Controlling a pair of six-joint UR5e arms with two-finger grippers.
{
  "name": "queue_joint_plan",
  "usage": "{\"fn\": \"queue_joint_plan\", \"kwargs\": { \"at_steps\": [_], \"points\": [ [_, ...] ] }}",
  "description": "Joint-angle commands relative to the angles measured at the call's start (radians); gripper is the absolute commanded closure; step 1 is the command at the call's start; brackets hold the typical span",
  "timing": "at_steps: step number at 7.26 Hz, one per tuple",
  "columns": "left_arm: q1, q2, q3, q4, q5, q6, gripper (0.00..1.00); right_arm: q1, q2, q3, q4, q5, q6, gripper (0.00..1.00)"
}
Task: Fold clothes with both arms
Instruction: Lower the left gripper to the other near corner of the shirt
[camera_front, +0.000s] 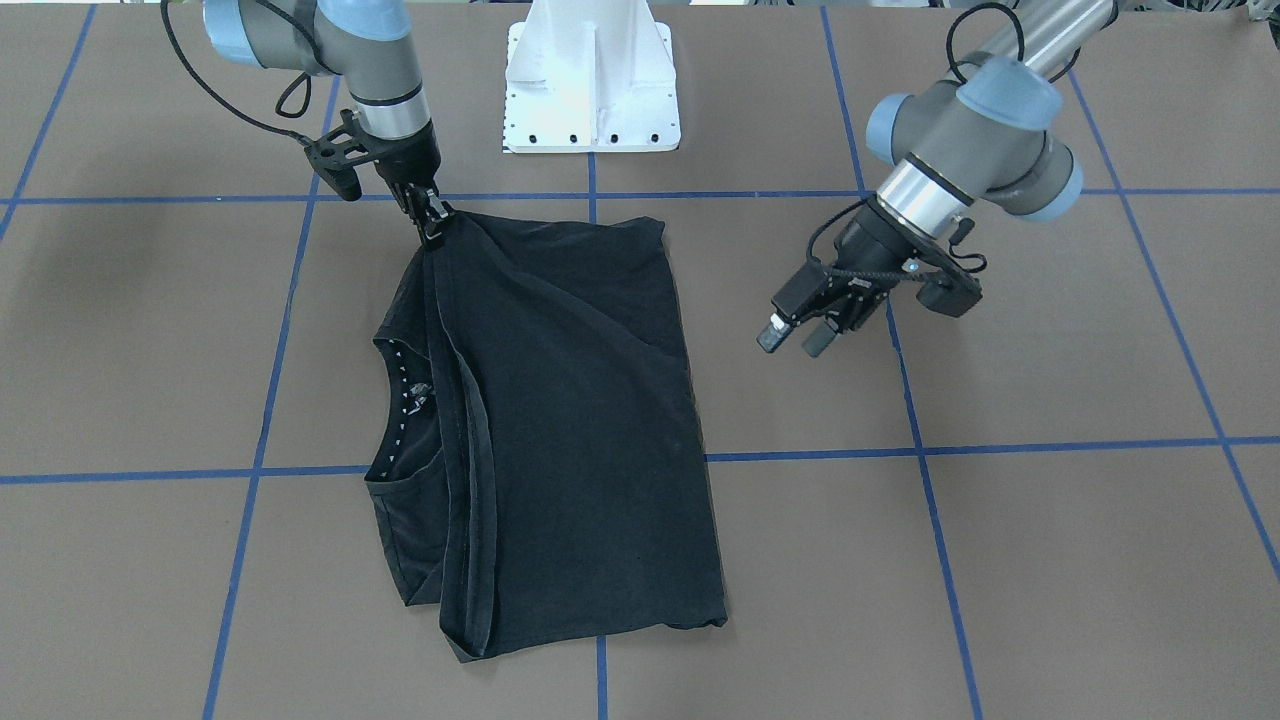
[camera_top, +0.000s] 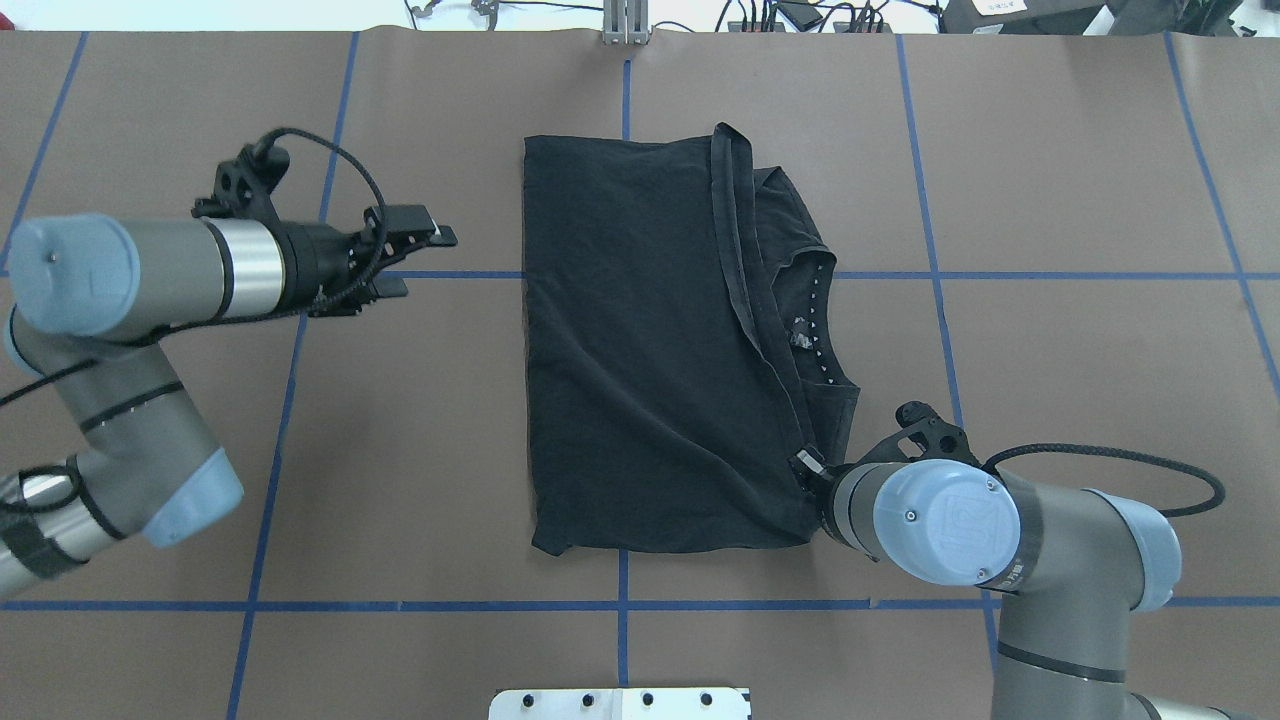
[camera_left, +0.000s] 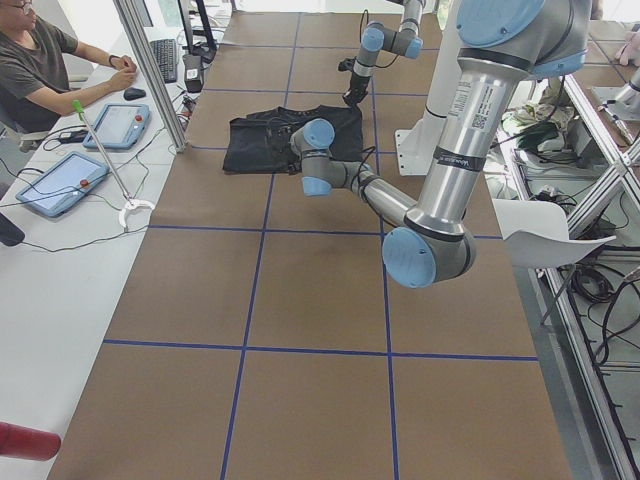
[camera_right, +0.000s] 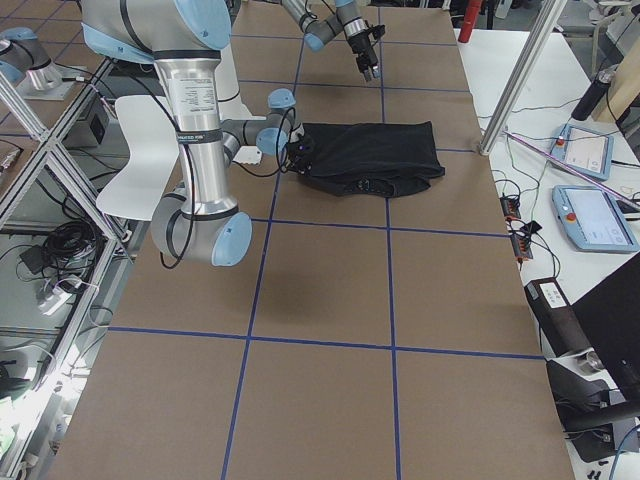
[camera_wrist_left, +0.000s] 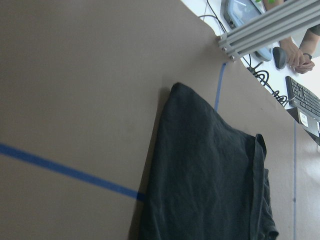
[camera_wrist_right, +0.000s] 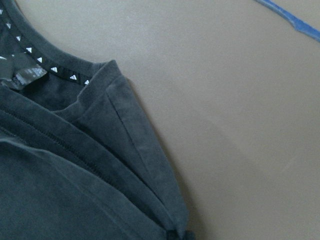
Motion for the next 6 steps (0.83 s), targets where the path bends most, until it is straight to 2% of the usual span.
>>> {"fn": "queue_joint_plan", "kwargs": {
  "at_steps": [1,2,3,5,6],
  "points": [
    [0.207,0.038,-0.114,0.134,0.130,-0.179,0.00,-0.001,-0.006,0.006,0.000,0.001,0.000,1.00],
    [0.319,0.038,-0.120,0.185,0.242,-0.181,0.02,-0.001,-0.005,0.012,0.000,0.001,0.000,1.00],
    [0.402,0.035,-0.111,0.227,0.305,-0.190,0.07,-0.002,-0.005,0.012,0.000,0.001,0.000,1.00],
    [0.488,0.025,-0.100,0.232,0.309,-0.222,0.14,-0.002,-0.005,0.012,0.000,0.003,0.000,1.00],
    [0.492,0.016,-0.097,0.232,0.311,-0.224,0.17,-0.002,-0.005,0.014,0.000,0.003,0.000,1.00]
  ]
}}
